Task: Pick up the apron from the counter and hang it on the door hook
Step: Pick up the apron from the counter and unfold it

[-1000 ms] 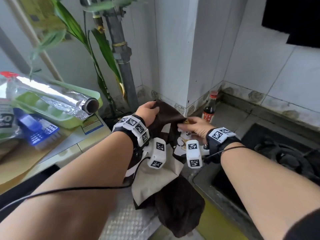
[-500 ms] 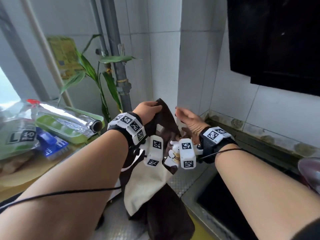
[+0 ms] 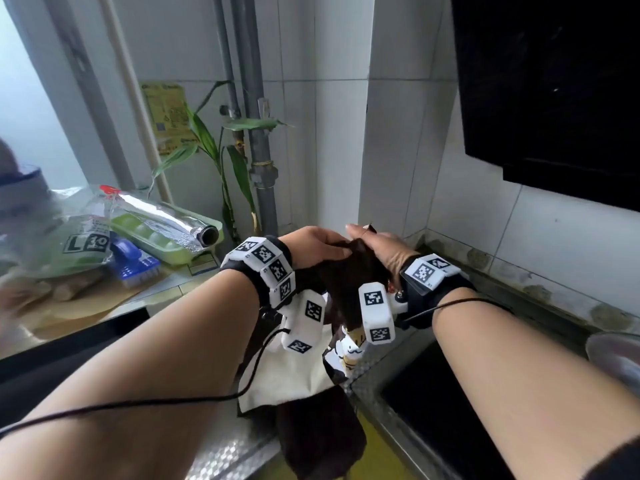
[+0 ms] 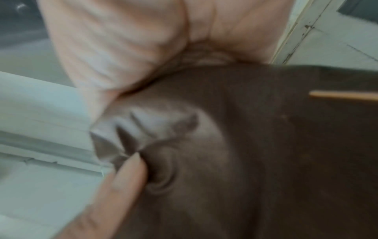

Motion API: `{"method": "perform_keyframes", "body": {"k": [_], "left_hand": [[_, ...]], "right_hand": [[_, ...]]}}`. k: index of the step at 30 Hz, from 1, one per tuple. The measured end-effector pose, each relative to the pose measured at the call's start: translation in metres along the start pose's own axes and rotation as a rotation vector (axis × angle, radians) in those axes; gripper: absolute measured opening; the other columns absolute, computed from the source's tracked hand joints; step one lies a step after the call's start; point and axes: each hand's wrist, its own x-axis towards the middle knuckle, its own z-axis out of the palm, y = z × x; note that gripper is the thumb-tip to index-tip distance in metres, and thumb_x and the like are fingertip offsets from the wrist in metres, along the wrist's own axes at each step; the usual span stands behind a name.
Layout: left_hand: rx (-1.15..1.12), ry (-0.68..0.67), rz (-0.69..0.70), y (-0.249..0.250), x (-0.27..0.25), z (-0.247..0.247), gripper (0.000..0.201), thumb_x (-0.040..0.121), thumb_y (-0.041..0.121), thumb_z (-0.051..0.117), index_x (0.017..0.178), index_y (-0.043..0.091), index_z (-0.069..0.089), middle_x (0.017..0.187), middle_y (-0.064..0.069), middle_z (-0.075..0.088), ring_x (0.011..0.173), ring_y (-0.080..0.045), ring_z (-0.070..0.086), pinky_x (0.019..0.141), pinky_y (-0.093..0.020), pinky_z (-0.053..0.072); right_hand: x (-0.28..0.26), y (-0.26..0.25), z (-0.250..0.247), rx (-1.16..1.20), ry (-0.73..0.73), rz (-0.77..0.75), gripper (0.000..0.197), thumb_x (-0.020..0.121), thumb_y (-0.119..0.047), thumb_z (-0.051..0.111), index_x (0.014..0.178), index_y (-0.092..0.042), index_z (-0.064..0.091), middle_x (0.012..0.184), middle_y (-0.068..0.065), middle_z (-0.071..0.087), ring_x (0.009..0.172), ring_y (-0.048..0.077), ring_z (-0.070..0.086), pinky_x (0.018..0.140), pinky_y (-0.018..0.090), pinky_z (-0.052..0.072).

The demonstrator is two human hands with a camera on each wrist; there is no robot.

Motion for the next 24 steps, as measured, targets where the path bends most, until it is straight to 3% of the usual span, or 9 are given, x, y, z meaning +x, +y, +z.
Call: {"method": "perform_keyframes", "body": {"k": [3,5,7,9,11,15,19,22,24], "left_hand": [[-0.033,0.017,-0.094,-0.015,-0.008,0.003,0.024,0.079,0.038,0.069,0.092,0.018,0.070,0.084,-0.005,0.073,0.077,-0.023,0.068,0.084,-0.036,0.055],[-0.079,0.013,-0.136,-0.027,-0.015,0.004,0.028,0.072,0.044,0.073,0.084,0.019,0.069,0.085,-0.005,0.073,0.080,-0.024,0.068,0.085,-0.037,0.054],[-0.065,0.009,-0.160,-0.039,-0.021,0.006,0.043,0.063,0.043,0.079,0.091,0.013,0.067,0.092,-0.005,0.069,0.088,-0.022,0.064,0.090,-0.036,0.048],[-0.021,-0.010,-0.179,-0.044,-0.024,0.006,0.052,0.061,0.031,0.083,0.104,0.007,0.065,0.093,-0.004,0.067,0.088,-0.020,0.061,0.088,-0.030,0.046],[0.149,0.031,-0.173,-0.045,-0.026,0.005,0.038,0.069,0.013,0.078,0.105,0.007,0.065,0.090,-0.002,0.067,0.086,-0.018,0.061,0.082,-0.025,0.049],[0.457,0.252,-0.150,-0.050,-0.021,-0.007,0.030,0.077,0.012,0.066,0.106,0.004,0.066,0.103,-0.015,0.069,0.099,-0.028,0.064,0.090,-0.033,0.048],[0.504,0.462,-0.159,-0.049,-0.026,-0.024,0.030,0.083,0.012,0.050,0.108,0.016,0.067,0.114,-0.013,0.067,0.106,-0.034,0.061,0.088,-0.035,0.049],[0.469,0.503,-0.137,-0.043,-0.034,-0.037,0.028,0.088,0.012,0.048,0.108,0.013,0.067,0.113,-0.014,0.068,0.101,-0.033,0.062,0.084,-0.034,0.049],[0.397,0.491,-0.124,-0.041,-0.038,-0.042,0.027,0.091,0.020,0.047,0.102,0.006,0.068,0.104,-0.016,0.069,0.093,-0.033,0.063,0.078,-0.034,0.047]], "right_hand": [[0.000,0.006,-0.002,0.081,0.142,-0.122,0.031,0.072,-0.038,0.075,0.055,-0.014,0.065,0.063,0.003,0.066,0.070,0.025,0.063,0.088,0.050,0.054],[0.000,0.007,-0.004,0.116,0.235,-0.182,0.034,0.072,-0.043,0.073,0.047,-0.020,0.069,0.054,-0.004,0.066,0.068,0.024,0.064,0.086,0.046,0.055],[-0.002,0.008,-0.006,0.143,0.316,-0.236,0.038,0.075,-0.047,0.069,0.048,-0.021,0.069,0.053,-0.011,0.065,0.068,0.017,0.061,0.082,0.035,0.053],[-0.006,0.008,-0.007,0.137,0.375,-0.298,0.038,0.085,-0.044,0.061,0.053,-0.023,0.067,0.058,-0.014,0.061,0.065,0.006,0.053,0.072,0.024,0.043],[-0.013,0.007,-0.007,0.065,0.407,-0.334,0.039,0.090,-0.044,0.054,0.058,-0.024,0.065,0.061,-0.015,0.057,0.064,0.001,0.048,0.069,0.019,0.036],[-0.028,-0.003,-0.005,-0.065,0.460,-0.317,0.046,0.095,-0.044,0.043,0.085,-0.012,0.074,0.072,-0.011,0.060,0.071,0.004,0.050,0.062,0.013,0.035],[-0.045,-0.011,-0.001,-0.244,0.465,-0.249,0.054,0.096,-0.048,0.036,0.101,-0.010,0.073,0.099,0.004,0.067,0.088,0.015,0.060,0.071,0.012,0.037],[-0.060,-0.017,0.005,-0.368,0.469,-0.096,0.067,0.093,-0.058,0.030,0.113,-0.006,0.068,0.122,0.020,0.063,0.117,0.034,0.056,0.093,0.028,0.039],[-0.072,-0.017,0.008,-0.419,0.465,-0.025,0.074,0.091,-0.062,0.029,0.123,-0.004,0.061,0.134,0.020,0.057,0.126,0.034,0.050,0.103,0.033,0.036]]}}
